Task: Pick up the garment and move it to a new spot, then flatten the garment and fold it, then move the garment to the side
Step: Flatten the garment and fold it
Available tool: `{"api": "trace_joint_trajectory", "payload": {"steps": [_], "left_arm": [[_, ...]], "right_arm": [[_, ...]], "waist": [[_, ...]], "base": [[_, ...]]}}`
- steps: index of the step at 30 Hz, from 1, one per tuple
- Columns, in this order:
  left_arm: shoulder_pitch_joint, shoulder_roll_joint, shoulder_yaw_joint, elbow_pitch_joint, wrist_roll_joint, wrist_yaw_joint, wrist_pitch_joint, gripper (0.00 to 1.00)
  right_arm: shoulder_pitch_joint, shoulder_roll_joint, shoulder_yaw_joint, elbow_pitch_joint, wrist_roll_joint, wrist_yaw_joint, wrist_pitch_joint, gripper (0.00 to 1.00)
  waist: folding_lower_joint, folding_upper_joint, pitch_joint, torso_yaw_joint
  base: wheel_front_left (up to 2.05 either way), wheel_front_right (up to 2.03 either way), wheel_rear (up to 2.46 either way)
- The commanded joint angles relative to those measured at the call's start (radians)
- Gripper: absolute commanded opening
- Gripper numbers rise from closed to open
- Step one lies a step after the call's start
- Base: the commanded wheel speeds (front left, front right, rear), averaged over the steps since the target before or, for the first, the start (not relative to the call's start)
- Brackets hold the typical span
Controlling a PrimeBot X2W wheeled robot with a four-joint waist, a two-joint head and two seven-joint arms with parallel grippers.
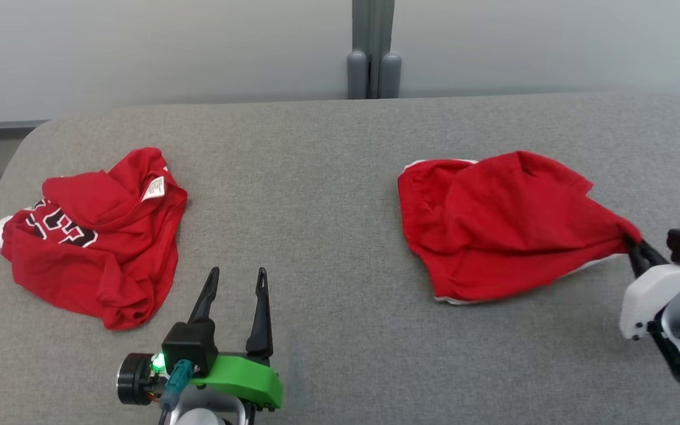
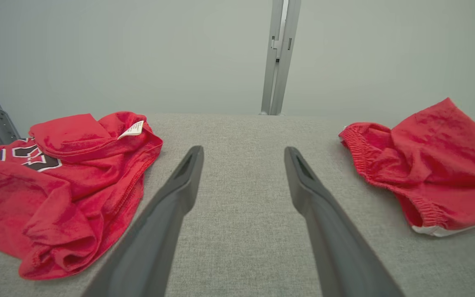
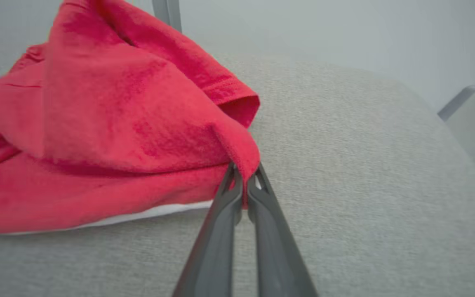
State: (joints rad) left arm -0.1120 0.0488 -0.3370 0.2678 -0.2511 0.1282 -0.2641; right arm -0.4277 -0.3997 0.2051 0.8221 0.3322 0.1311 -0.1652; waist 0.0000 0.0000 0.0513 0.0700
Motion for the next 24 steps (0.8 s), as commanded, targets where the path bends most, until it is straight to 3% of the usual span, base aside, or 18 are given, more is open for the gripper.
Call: {"api": "trace_joint_trajectory", "payload": {"steps": [1, 7, 16, 17, 18, 24], "left_arm": [[0.018, 0.003, -0.002, 0.0, -0.01, 0.005, 0.0, 1.0], [0.016, 0.003, -0.018, -0.005, -0.021, 0.01, 0.0, 1.0], [-0.019, 0.003, -0.033, 0.017, 0.0, -0.006, 0.0, 1.0], [-0.019, 0.003, -0.033, 0.019, 0.003, -0.009, 0.0, 1.0], [-0.02, 0.003, -0.031, 0.02, 0.004, -0.011, 0.0, 1.0], [-0.009, 0.003, -0.023, 0.03, 0.017, -0.014, 0.0, 1.0]], "right_arm": [[0.02, -0.01, -0.033, -0.012, -0.035, -0.001, 0.018, 0.0], [0.065, 0.008, -0.192, -0.101, -0.212, -0.001, 0.128, 0.0], [0.121, 0.131, -0.288, -0.178, -0.395, -0.001, 0.221, 0.0], [0.121, 0.142, -0.294, -0.174, -0.405, -0.001, 0.215, 0.25], [0.12, 0.157, -0.291, -0.163, -0.409, -0.001, 0.217, 1.0], [0.101, 0.181, -0.241, -0.146, -0.389, -0.001, 0.158, 1.0]], "waist": [[0.0, 0.0, -0.044, -0.044], [0.0, 0.0, -0.04, -0.046], [0.0, 0.0, 0.001, -0.017], [0.0, 0.0, 0.002, -0.015], [0.0, 0.0, 0.003, -0.014], [0.0, 0.0, -0.012, -0.039]], "base": [[0.0, 0.0, 0.0], [0.0, 0.0, 0.0], [0.0, 0.0, 0.0], [0.0, 0.0, 0.0], [0.0, 0.0, 0.0], [0.0, 0.0, 0.0]]}}
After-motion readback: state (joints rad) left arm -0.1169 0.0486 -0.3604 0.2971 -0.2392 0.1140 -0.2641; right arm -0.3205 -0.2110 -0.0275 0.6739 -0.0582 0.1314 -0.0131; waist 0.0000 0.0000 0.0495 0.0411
